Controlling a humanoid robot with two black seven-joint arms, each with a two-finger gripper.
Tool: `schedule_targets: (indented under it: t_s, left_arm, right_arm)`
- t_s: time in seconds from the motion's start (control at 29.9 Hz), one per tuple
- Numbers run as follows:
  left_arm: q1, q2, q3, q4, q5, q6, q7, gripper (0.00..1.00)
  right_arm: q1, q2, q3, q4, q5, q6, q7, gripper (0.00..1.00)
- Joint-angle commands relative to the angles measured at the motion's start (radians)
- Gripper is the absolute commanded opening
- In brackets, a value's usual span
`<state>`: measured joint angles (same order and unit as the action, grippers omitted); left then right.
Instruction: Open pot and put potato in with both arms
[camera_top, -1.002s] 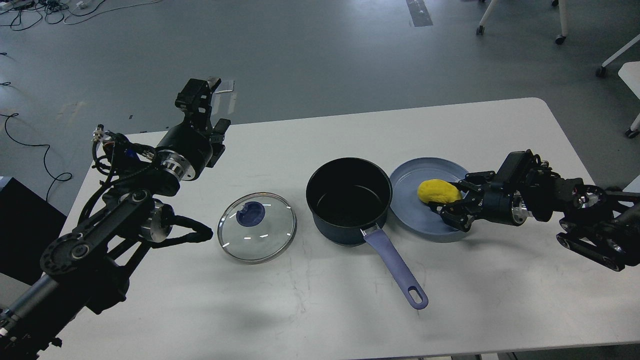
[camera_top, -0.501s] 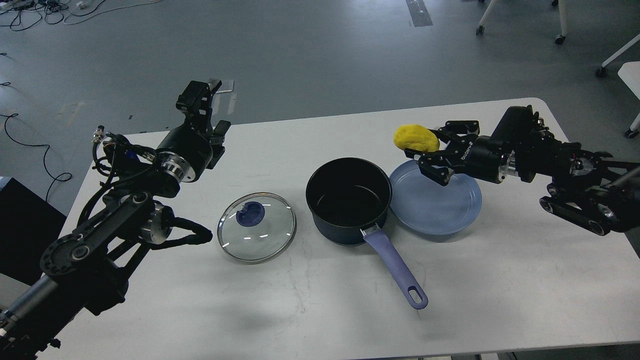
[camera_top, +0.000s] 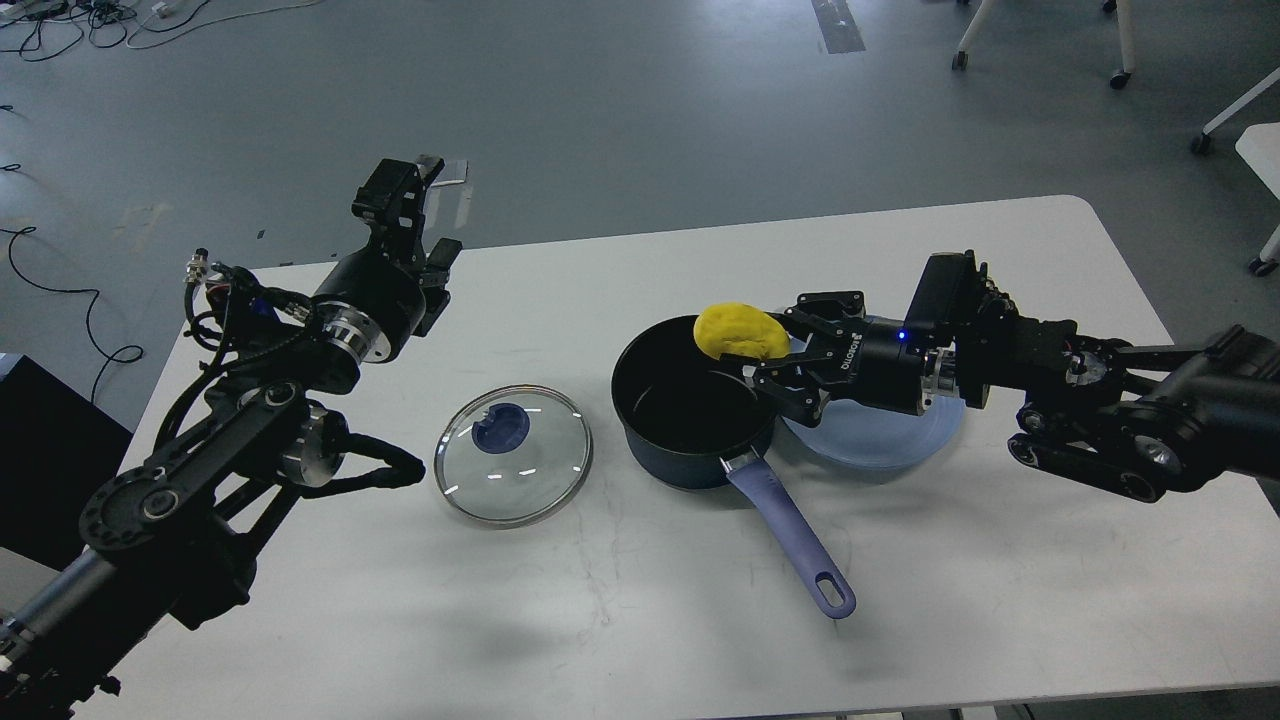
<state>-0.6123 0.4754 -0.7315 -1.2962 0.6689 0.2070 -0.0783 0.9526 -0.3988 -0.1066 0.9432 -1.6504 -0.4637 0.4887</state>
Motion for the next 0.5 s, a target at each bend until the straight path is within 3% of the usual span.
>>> schedule_targets:
  t_s: [0.0, 0.27, 0.37, 0.47]
  left_arm:
    - [0.0, -0.003, -0.006, 0.0, -0.005, -0.001, 0.008, 0.98]
    - [0.0, -0.012, -0.014, 0.002, -0.015, 0.0, 0.006, 0.98]
    - [0.0, -0.017, -0.017, 0.002, -0.015, 0.002, 0.006, 0.98]
    - [0.002, -0.04, -0.026, 0.002, -0.02, 0.002, 0.005, 0.98]
  right_arm:
    - [-0.002, 0.001, 0.004, -0.001, 0.018, -0.001, 0.0, 1.0]
    - [0.002, 0.027, 0.04, 0.006, 0.228, 0.005, 0.0, 1.0]
    - [0.012, 0.031, 0.114, 0.04, 0.436, 0.023, 0.0, 1.0]
    - [0.028, 0.011, 0.246, 0.139, 0.859, 0.17, 0.0, 1.0]
